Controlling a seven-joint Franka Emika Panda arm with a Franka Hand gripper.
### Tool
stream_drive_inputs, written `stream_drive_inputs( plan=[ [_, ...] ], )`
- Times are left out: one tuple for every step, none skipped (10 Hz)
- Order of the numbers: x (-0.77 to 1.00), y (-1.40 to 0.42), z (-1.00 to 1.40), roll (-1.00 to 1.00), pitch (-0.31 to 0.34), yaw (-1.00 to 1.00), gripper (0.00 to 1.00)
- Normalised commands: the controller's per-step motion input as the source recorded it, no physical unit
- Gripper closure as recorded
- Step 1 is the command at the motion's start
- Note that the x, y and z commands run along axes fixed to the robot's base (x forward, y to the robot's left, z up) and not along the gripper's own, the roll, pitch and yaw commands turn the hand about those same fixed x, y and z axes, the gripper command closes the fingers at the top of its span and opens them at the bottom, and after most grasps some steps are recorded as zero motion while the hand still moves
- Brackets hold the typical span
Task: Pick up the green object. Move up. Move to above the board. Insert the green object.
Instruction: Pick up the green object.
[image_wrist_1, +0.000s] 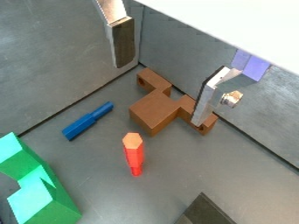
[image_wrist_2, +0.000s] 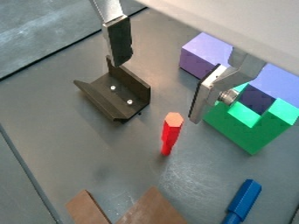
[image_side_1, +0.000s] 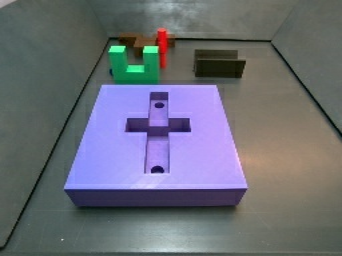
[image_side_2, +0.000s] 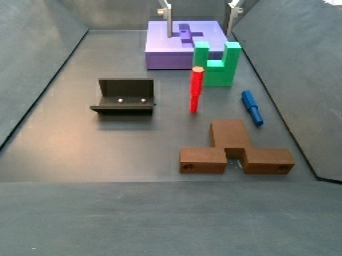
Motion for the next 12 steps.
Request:
stream_drive_inputs(
  plan=[
    [0.02, -0.09, -0.07, 0.0, 0.0, 0.0, 0.0],
    [0.0, -0.75, -0.06, 0.11, 0.0, 0.0, 0.0],
    [0.09, -1.0, -0.05, 0.14, 0.0, 0.0, 0.0],
    [0.17, -0.99, -0.27, 0.06, -0.027, 0.0, 0.0],
    [0.19, -0.94, -0.4, 0.08, -0.05, 0.0, 0.0],
    [0.08, -0.87, -0.57, 0.06, -0.039, 0.0, 0.0],
    [-0.01, -0.89, -0.65, 0.08, -0.08, 0.04, 0.0],
    [-0.09, -0.72, -0.62, 0.02, -0.08, 0.06, 0.0],
    [-0.13, -0.51, -0.45, 0.0, -0.043, 0.07, 0.0],
    [-0.19, -0.27, -0.06, 0.0, -0.026, 0.0, 0.0],
    [-0.25, -0.1, -0.12, -0.01, -0.06, 0.0, 0.0],
    [-0.29, -0.03, -0.14, -0.02, -0.059, 0.0, 0.0]
  ],
)
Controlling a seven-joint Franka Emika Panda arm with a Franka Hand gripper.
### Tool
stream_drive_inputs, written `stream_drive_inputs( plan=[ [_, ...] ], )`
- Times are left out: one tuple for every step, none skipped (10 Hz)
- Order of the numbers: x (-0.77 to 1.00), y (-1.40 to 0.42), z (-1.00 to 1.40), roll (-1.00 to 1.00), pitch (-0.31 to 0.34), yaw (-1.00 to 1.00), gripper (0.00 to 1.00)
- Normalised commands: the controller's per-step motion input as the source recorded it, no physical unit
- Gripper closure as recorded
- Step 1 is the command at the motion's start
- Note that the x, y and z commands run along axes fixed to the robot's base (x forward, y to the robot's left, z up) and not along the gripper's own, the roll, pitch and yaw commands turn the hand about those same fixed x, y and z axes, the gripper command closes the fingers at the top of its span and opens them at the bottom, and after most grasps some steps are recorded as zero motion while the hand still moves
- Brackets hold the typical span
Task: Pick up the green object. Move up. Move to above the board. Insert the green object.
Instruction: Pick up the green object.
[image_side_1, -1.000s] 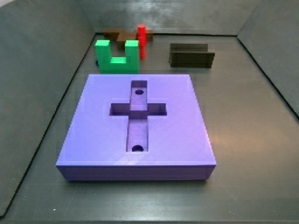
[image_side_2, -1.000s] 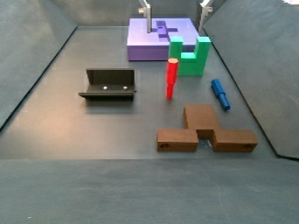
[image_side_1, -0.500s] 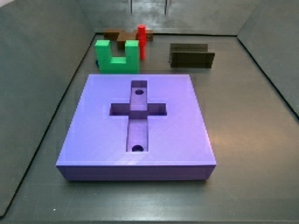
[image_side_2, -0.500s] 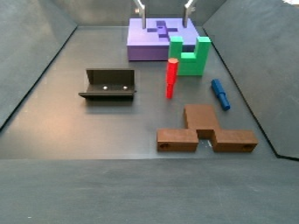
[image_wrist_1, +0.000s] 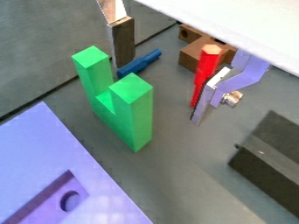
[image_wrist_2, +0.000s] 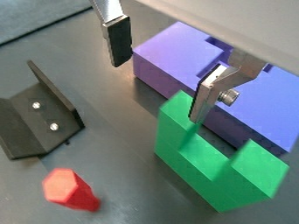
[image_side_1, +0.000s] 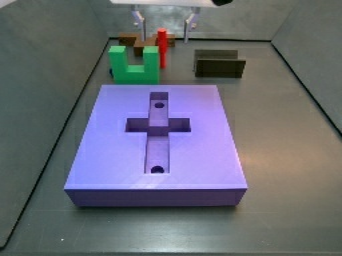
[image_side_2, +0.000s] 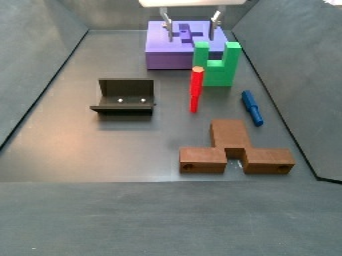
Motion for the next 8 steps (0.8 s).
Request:
stream_drive_inputs(
  plan=[
    [-0.27, -0.07, -0.18, -0.05, -0.056, 0.0, 0.0],
    [-0.19, -0.07, -0.23, -0.06, -0.053, 0.0, 0.0],
    [0.0, -0.15, -0.19, -0.06, -0.041, 0.0, 0.0],
    [-0.02, -0.11, -0.23, -0.05, -0.036, 0.0, 0.0],
    [-0.03, -0.08, -0.25, -0.05, -0.033, 0.0, 0.0],
    [0.0, 0.0, -0.34, -0.03, -0.006, 0.01, 0.0],
    [-0.01, 0.0, -0.35, -0.02, -0.006, 0.01, 0.0],
    [-0.07, 0.0, -0.37, -0.02, -0.003, 0.0, 0.0]
  ],
)
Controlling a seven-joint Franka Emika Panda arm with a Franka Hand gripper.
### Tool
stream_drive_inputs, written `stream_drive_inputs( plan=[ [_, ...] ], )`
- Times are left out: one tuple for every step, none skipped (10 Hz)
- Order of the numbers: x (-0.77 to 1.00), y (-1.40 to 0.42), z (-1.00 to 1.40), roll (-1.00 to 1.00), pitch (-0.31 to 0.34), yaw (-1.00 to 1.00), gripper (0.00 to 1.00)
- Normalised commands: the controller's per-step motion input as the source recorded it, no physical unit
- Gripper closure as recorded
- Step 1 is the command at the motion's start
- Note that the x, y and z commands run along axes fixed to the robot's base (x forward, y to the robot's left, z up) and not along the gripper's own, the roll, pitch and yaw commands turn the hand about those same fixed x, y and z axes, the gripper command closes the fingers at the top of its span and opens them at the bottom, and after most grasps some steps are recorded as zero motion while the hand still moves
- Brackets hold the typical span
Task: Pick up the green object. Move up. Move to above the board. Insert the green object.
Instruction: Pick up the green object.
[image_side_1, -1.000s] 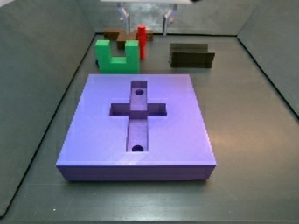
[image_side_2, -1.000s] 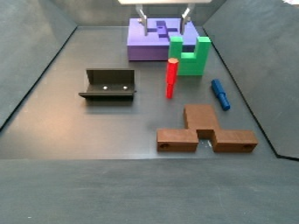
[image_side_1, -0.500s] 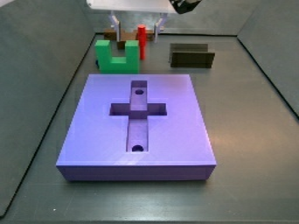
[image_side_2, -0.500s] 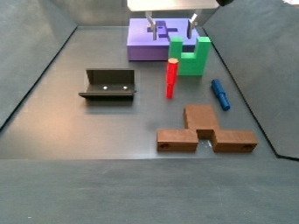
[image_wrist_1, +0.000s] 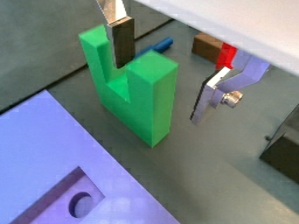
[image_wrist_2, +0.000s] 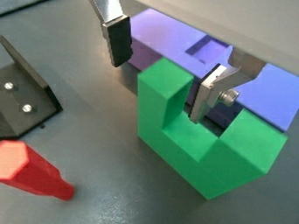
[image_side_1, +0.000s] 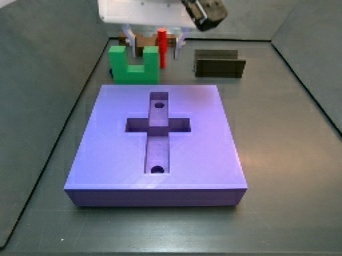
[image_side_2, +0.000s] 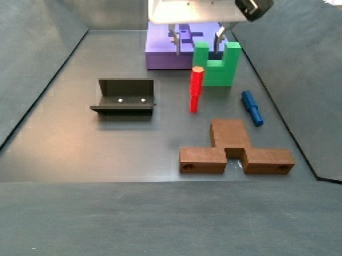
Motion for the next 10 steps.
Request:
stream_drive_inputs(
  plan=[
    [-0.08, 0.0, -0.33, -0.03, -0.013, 0.02, 0.0],
    [-0.04, 0.0, -0.14, 0.0, 0.0, 0.01, 0.0],
    [0.0, 0.0, 0.0, 0.0, 0.0, 0.0, 0.0],
    [0.0, 0.0, 0.0, 0.0, 0.0, 0.0, 1.0],
    [0.0, 0.0, 0.0, 0.0, 0.0, 0.0, 1.0],
    [0.0, 0.0, 0.0, 0.0, 0.0, 0.0, 1.0],
    [0.0, 0.0, 0.0, 0.0, 0.0, 0.0, 1.0],
    [0.0, 0.0, 0.0, 0.0, 0.0, 0.0, 1.0],
    [0.0, 0.0, 0.0, 0.0, 0.0, 0.0, 1.0],
    [0.0, 0.0, 0.0, 0.0, 0.0, 0.0, 1.0]
  ],
)
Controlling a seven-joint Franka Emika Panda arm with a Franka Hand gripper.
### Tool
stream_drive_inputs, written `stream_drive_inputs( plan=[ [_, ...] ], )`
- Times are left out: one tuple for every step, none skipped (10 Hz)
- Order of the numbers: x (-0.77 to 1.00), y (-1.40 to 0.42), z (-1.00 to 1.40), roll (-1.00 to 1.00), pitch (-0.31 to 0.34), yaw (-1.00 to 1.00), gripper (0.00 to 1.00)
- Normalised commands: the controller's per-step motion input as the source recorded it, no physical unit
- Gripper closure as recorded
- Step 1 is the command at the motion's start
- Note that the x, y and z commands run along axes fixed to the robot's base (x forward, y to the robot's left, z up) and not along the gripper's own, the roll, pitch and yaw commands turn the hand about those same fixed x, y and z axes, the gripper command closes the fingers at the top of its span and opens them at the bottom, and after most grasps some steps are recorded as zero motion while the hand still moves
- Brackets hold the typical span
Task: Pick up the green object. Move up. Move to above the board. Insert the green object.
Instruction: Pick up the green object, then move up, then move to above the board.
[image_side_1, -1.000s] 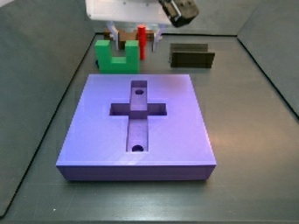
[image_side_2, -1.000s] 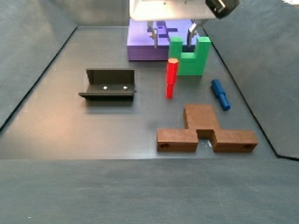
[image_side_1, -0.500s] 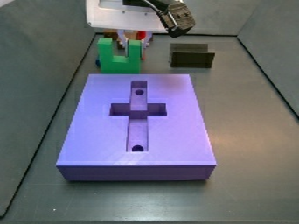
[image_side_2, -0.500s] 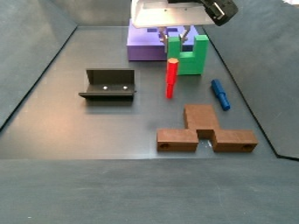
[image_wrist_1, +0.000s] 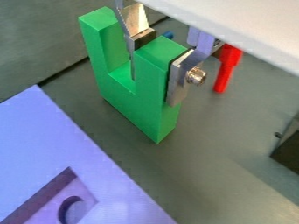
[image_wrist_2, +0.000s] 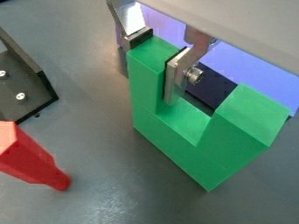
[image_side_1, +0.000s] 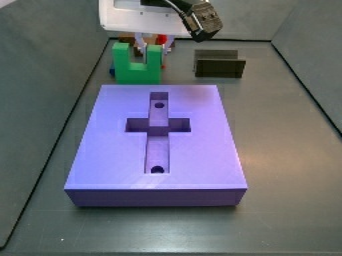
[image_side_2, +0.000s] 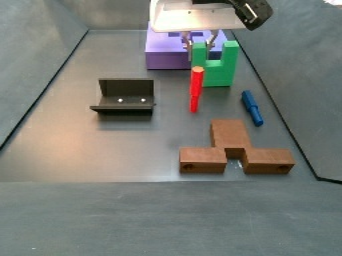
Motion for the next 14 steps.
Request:
stream_drive_inputs(
  plan=[
    [0.0, 0.0, 0.0, 0.0, 0.0, 0.0, 1.0],
    [0.0, 0.0, 0.0, 0.0, 0.0, 0.0, 1.0],
    [0.0, 0.0, 0.0, 0.0, 0.0, 0.0, 1.0],
    [0.0, 0.0, 0.0, 0.0, 0.0, 0.0, 1.0],
    [0.0, 0.0, 0.0, 0.0, 0.0, 0.0, 1.0],
    [0.0, 0.0, 0.0, 0.0, 0.0, 0.0, 1.0],
    [0.0, 0.0, 0.0, 0.0, 0.0, 0.0, 1.0],
    [0.0, 0.0, 0.0, 0.0, 0.0, 0.0, 1.0],
    [0.0, 0.0, 0.0, 0.0, 0.0, 0.0, 1.0],
    [0.0, 0.0, 0.83, 0.0, 0.0, 0.0, 1.0],
    [-0.06, -0.05, 0.78, 0.0, 0.041, 0.02, 1.0],
    [-0.08, -0.04, 0.56, 0.0, 0.066, 0.02, 1.0],
    [-0.03, -0.02, 0.28, 0.0, 0.04, 0.02, 1.0],
    [0.0, 0.0, 1.4, 0.0, 0.0, 0.0, 1.0]
  ],
)
